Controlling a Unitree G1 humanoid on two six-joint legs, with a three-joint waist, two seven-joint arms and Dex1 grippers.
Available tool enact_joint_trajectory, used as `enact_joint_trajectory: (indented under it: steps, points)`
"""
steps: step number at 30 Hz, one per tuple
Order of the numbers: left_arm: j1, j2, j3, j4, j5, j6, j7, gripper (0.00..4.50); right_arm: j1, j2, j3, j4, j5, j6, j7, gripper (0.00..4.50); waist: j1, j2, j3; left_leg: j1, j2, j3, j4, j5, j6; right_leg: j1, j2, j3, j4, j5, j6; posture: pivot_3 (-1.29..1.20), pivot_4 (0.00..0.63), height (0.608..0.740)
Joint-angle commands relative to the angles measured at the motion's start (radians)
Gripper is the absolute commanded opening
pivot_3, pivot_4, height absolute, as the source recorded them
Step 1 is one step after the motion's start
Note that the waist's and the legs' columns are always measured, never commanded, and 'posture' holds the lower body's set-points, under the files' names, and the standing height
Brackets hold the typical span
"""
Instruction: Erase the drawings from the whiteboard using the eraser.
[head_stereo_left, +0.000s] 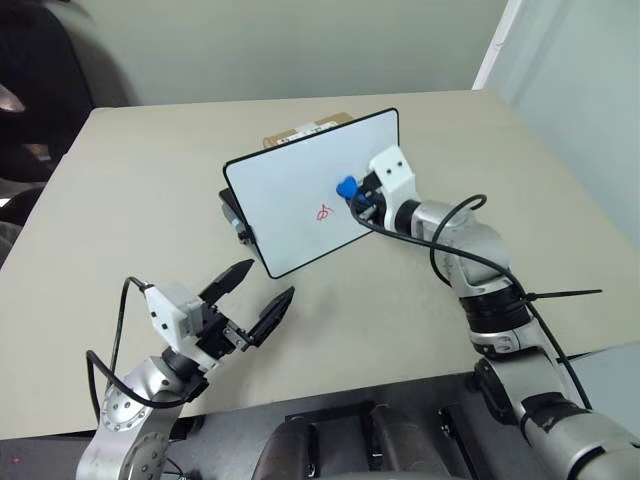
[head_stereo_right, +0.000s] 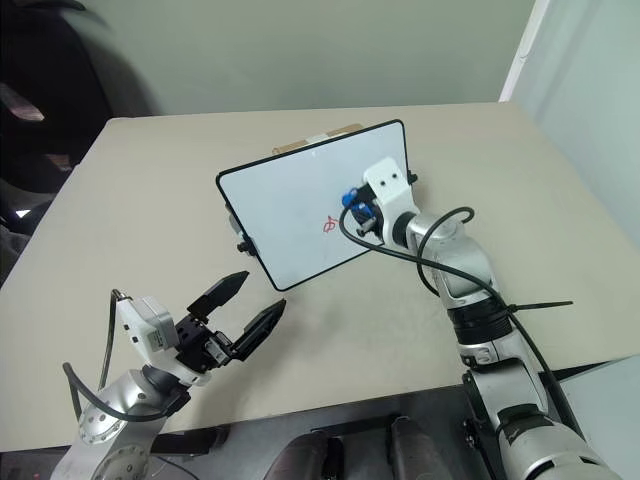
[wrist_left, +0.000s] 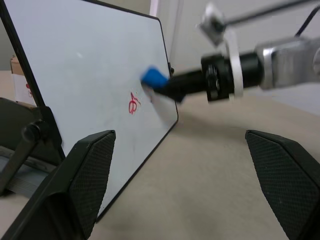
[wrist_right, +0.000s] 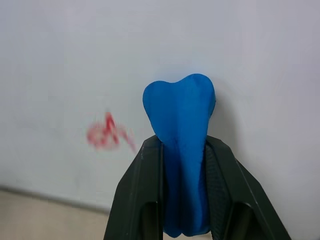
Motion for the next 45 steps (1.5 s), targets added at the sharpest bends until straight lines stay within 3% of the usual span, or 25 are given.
enact_joint_trajectory:
  steps: [1,16,37,45]
  points:
    - [-0.002,-0.003,0.008,-0.019,-0.004,-0.016,-0.004,4.50,-0.013,0.004,-0.025,-0.019,0.007,-0.016,-0.006,0.99,0.002,0.000,0.000,0.000,0.000,0.000,0.000,0.000,0.000,0.000,0.000,0.000,0.000,0.000,0.000,0.00,0.150,0.740]
    - [0.012,-0.011,0.008,-0.024,0.001,-0.025,-0.006,4.50,0.110,-0.047,0.043,0.066,-0.052,-0.002,0.010,0.99,-0.002,0.000,0.000,0.003,0.000,0.000,0.001,0.002,-0.001,0.003,0.000,0.000,0.001,0.003,-0.001,0.00,0.150,0.740]
    - [-0.003,-0.011,0.006,-0.016,0.004,-0.022,-0.005,4.50,-0.100,0.008,-0.015,0.044,-0.024,-0.048,0.007,0.99,-0.005,0.000,0.000,0.001,0.001,0.000,-0.002,0.001,-0.002,0.000,0.001,0.000,0.000,0.000,-0.001,0.00,0.150,0.740]
    - [0.014,-0.012,0.014,-0.031,-0.001,-0.026,0.000,4.50,-0.031,-0.002,0.020,0.074,-0.040,-0.039,0.021,0.99,-0.004,0.000,0.000,0.001,0.001,0.000,-0.002,0.000,-0.003,0.000,0.001,0.000,0.000,-0.003,-0.001,0.00,0.150,0.740]
